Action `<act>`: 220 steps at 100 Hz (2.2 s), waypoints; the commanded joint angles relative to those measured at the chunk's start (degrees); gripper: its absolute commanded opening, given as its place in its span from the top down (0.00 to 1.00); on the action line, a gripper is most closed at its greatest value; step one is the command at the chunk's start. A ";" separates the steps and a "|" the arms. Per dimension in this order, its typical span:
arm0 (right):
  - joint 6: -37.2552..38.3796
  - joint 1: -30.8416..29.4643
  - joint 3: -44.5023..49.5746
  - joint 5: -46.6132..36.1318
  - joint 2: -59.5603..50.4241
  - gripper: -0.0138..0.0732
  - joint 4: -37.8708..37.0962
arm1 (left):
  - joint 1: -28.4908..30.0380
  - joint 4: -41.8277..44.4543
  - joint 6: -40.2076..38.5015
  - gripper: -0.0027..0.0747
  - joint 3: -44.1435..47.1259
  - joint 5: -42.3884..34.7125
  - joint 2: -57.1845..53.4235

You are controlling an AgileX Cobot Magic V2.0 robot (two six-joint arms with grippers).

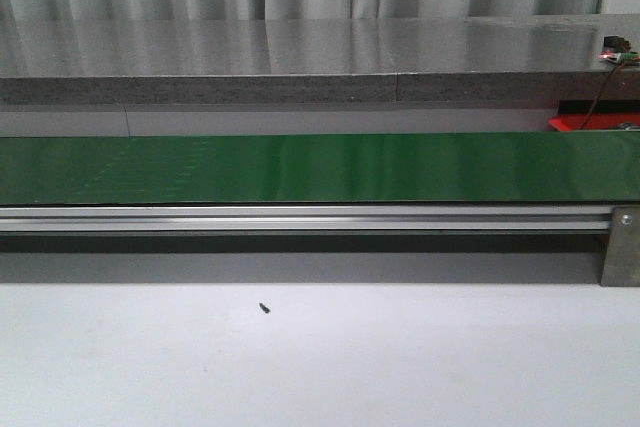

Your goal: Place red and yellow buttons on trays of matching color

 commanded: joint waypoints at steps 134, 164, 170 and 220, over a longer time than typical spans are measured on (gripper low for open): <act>0.01 -0.38 -1.42 -4.08 0.10 0.92 -0.46 | 3.32 -0.88 -0.44 0.82 -6.59 -1.42 3.20; 0.01 -0.38 -1.42 -4.08 0.10 0.92 -0.46 | -2.90 -0.73 0.60 0.82 -6.59 0.77 -3.91; 0.01 -0.38 -1.42 -4.08 0.10 0.92 -0.46 | -4.78 -0.35 0.60 0.82 -6.59 1.00 -3.91; 0.01 -0.38 -1.42 -4.08 0.10 0.92 -0.46 | -10.49 -0.56 0.60 0.80 -6.59 0.20 0.38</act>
